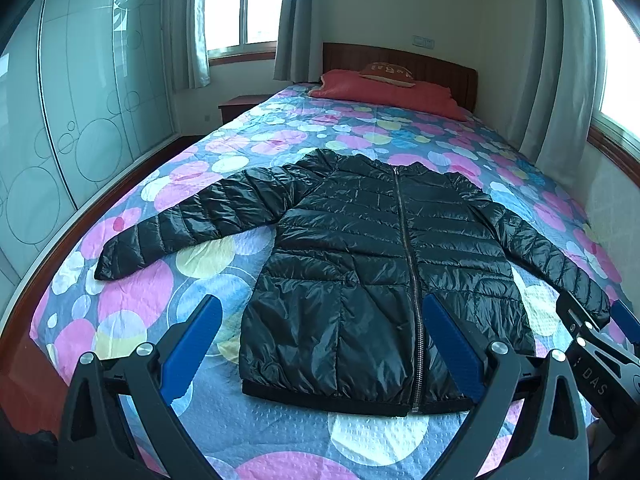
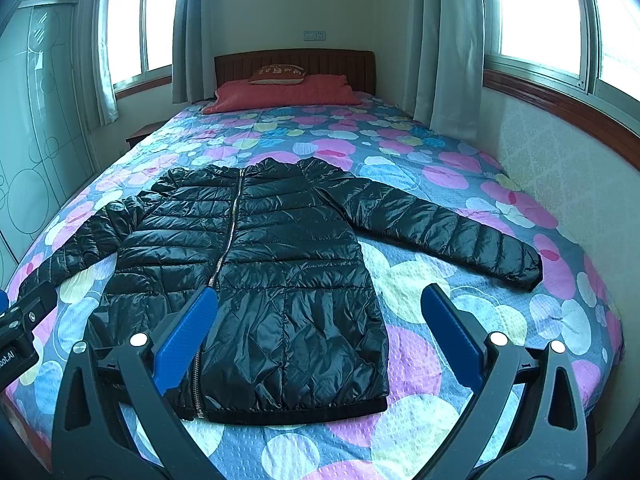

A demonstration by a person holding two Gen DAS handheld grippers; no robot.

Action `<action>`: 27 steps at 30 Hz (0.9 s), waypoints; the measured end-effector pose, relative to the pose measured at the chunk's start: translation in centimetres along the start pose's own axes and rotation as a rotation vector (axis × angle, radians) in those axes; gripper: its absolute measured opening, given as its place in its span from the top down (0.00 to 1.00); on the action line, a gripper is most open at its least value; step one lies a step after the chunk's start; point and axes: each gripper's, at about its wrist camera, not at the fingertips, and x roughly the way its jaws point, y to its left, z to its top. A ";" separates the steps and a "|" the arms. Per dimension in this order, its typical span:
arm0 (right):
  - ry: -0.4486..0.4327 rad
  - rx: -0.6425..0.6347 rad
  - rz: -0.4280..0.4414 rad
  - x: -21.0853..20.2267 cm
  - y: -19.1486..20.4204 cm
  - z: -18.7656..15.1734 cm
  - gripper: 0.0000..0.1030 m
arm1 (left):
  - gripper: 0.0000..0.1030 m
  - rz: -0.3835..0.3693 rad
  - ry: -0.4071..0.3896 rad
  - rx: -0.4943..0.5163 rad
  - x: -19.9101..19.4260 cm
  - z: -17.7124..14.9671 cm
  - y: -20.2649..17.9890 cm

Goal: Fold large clothes

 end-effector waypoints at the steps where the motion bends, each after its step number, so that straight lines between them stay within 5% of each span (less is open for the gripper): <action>1: -0.001 0.001 0.000 0.0 0.0 0.0 0.02 | 0.04 0.000 0.000 0.001 0.0 0.0 0.0; 27: -0.001 0.000 0.001 -0.1 0.5 -0.1 0.02 | 0.04 0.009 0.002 0.003 0.0 0.2 0.5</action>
